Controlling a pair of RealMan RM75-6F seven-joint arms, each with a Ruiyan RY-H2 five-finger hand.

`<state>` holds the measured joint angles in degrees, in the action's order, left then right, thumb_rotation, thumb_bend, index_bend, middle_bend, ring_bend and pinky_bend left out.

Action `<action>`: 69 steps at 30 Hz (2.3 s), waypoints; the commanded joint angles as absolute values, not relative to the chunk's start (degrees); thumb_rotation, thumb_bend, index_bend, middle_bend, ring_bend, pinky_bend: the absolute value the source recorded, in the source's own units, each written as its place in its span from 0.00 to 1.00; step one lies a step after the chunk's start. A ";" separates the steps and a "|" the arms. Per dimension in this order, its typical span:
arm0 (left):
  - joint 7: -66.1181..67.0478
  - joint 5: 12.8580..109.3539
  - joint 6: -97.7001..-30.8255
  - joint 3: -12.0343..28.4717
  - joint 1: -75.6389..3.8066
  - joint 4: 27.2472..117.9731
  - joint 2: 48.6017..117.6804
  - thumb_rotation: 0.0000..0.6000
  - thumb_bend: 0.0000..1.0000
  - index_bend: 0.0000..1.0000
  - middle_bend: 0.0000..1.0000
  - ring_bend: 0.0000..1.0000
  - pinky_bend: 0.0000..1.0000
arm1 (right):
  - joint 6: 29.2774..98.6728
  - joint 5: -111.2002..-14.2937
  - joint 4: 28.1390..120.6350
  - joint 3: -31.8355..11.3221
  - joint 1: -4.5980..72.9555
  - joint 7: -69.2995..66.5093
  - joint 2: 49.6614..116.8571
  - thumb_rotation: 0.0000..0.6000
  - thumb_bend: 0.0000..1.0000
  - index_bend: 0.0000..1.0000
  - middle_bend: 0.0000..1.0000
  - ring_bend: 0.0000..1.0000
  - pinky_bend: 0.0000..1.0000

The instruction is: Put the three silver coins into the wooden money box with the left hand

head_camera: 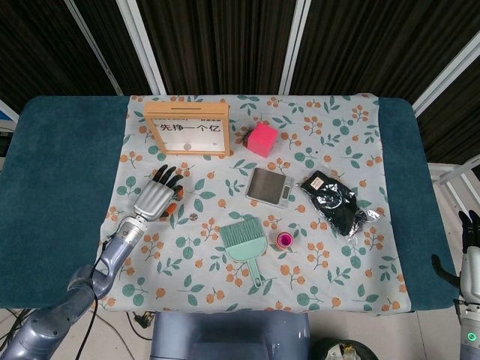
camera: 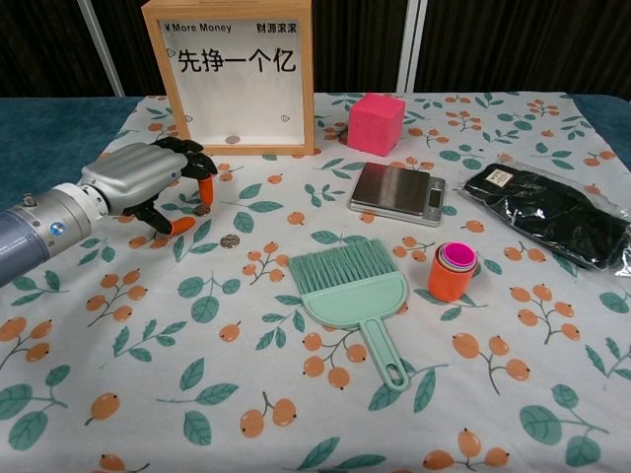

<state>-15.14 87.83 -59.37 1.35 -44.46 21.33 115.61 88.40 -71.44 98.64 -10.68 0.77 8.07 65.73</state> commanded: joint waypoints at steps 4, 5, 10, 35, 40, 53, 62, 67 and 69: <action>-15.55 87.70 -58.94 1.51 -44.70 20.71 116.00 1.00 0.35 0.45 0.17 0.00 0.00 | 88.38 -71.30 98.80 -10.69 0.74 8.19 65.63 1.00 0.36 0.03 0.02 0.02 0.00; -15.56 87.72 -58.97 1.53 -44.76 20.61 116.05 1.00 0.35 0.45 0.17 0.00 0.00 | 88.40 -71.31 98.80 -10.68 0.74 8.22 65.63 1.00 0.36 0.03 0.02 0.02 0.00; -15.54 87.80 -58.78 1.50 -44.97 20.18 116.27 1.00 0.35 0.45 0.17 0.00 0.00 | 88.43 -71.33 98.85 -10.65 0.71 8.29 65.63 1.00 0.36 0.03 0.02 0.02 0.00; -13.32 86.91 -56.47 1.93 -44.84 19.91 116.48 1.00 0.35 0.48 0.18 0.00 0.00 | 88.48 -71.10 98.82 -10.78 0.67 8.24 65.60 1.00 0.36 0.03 0.02 0.02 0.00; -11.94 86.35 -55.05 2.19 -44.77 20.31 116.32 1.00 0.35 0.48 0.17 0.00 0.00 | 88.51 -71.02 98.86 -10.82 0.67 8.33 65.57 1.00 0.36 0.03 0.02 0.02 0.00; -10.36 85.96 -54.93 2.58 -44.70 22.38 115.45 1.00 0.35 0.53 0.18 0.00 0.00 | 88.56 -70.94 98.86 -10.88 0.66 8.34 65.60 1.00 0.36 0.03 0.02 0.02 0.00; -10.05 85.52 -56.63 3.22 -44.17 21.91 115.76 1.00 0.40 0.64 0.20 0.00 0.00 | 88.40 -70.71 99.08 -10.91 0.67 8.28 65.56 1.00 0.36 0.03 0.02 0.02 0.00; -10.16 85.29 -56.86 3.49 -44.03 22.76 115.35 1.00 0.45 0.65 0.20 0.00 0.00 | 88.62 -70.94 99.01 -10.89 0.66 8.37 65.63 1.00 0.36 0.03 0.02 0.02 0.00; -10.36 85.24 -57.40 3.68 -44.04 23.19 115.14 1.00 0.49 0.66 0.21 0.00 0.00 | 88.66 -70.96 98.99 -10.91 0.66 8.39 65.67 1.00 0.36 0.03 0.02 0.02 0.00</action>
<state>-10.23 85.29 -57.18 3.55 -44.04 22.99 115.26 88.67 -70.96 98.99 -10.91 0.66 8.40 65.67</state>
